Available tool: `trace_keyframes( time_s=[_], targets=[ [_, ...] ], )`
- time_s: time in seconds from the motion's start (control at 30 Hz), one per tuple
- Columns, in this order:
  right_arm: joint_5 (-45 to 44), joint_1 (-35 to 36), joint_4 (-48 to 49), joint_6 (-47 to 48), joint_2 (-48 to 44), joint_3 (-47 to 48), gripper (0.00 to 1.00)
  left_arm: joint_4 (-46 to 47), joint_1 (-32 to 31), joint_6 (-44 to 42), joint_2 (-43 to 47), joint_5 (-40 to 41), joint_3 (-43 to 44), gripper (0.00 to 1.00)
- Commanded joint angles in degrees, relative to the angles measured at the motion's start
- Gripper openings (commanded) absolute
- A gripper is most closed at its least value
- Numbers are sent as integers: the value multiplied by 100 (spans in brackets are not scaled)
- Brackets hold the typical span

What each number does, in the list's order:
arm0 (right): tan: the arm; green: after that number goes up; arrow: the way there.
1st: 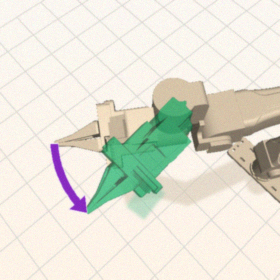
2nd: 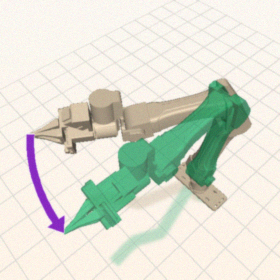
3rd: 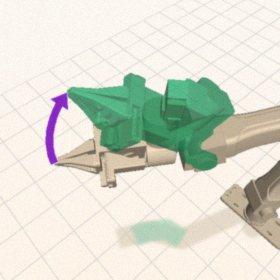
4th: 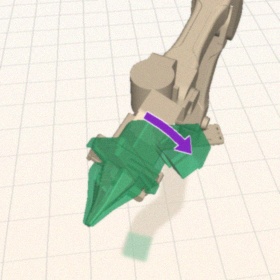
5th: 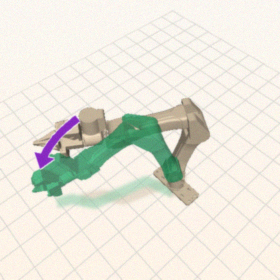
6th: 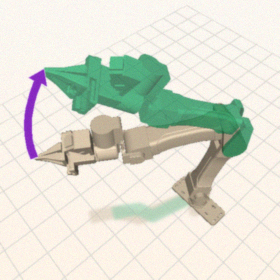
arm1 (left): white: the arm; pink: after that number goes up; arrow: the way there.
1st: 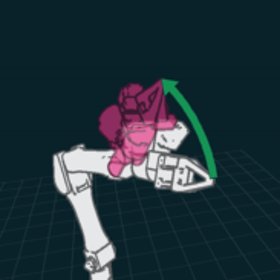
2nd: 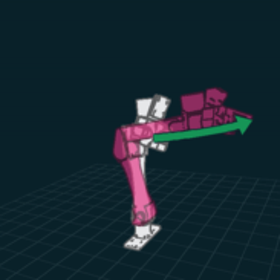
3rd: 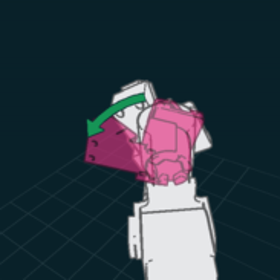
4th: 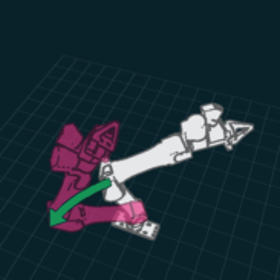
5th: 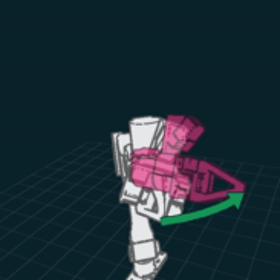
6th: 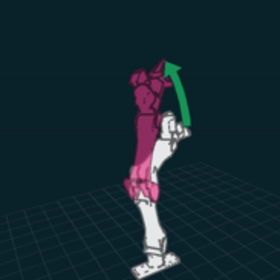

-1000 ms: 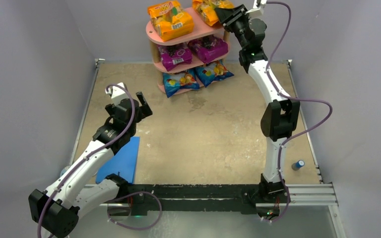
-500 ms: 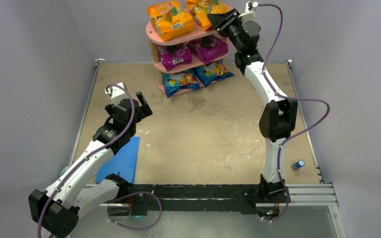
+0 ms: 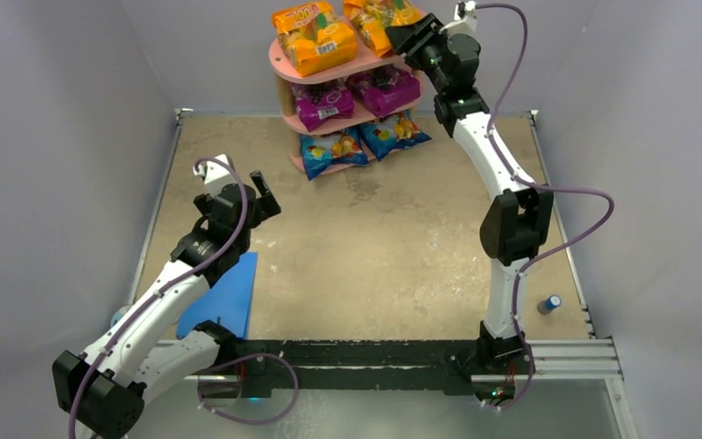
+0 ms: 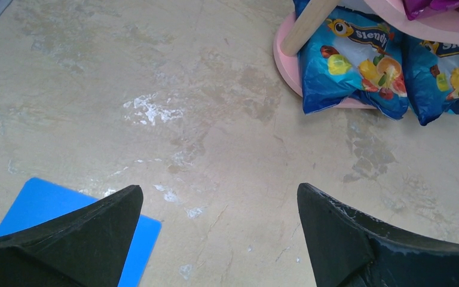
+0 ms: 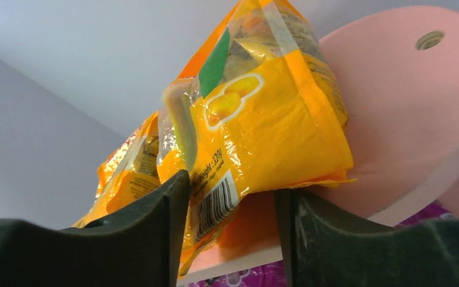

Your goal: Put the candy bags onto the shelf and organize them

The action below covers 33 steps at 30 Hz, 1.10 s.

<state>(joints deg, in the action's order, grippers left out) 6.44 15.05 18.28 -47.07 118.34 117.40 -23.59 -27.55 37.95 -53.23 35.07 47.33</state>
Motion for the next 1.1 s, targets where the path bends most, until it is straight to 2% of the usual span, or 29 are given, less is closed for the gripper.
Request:
trace_keyframes(
  time_s=[0.0, 0.17, 0.27, 0.5, 0.63, 0.83, 1.0, 1.07],
  targets=[
    [-500, -8, -445, 557, -298, 448, 59, 135, -22, 72, 50, -64, -68, 99],
    [-614, -19, -845, 1046, -239, 1039, 73, 168, -21, 111, 50, -80, -132, 99],
    [-635, -28, -794, 1161, -458, 920, 73, 171, -22, 139, 58, -69, -136, 99],
    [-940, -46, -165, 1501, -1472, -173, 75, 165, -22, 127, 100, -110, -152, 99],
    [-1290, -43, -97, 1906, -1569, -163, 76, 223, -22, 112, 73, -158, -137, 99],
    [-709, -38, 596, 2782, -1003, 348, 76, 308, -22, 102, -73, -186, -138, 99],
    [-659, -34, 453, 3067, 127, 1676, 75, 381, -22, 107, -205, -276, -156, 99],
    [-444, -33, 388, 3129, 534, 2154, 72, 383, -21, 106, -236, -297, -154, 99]
  ],
)
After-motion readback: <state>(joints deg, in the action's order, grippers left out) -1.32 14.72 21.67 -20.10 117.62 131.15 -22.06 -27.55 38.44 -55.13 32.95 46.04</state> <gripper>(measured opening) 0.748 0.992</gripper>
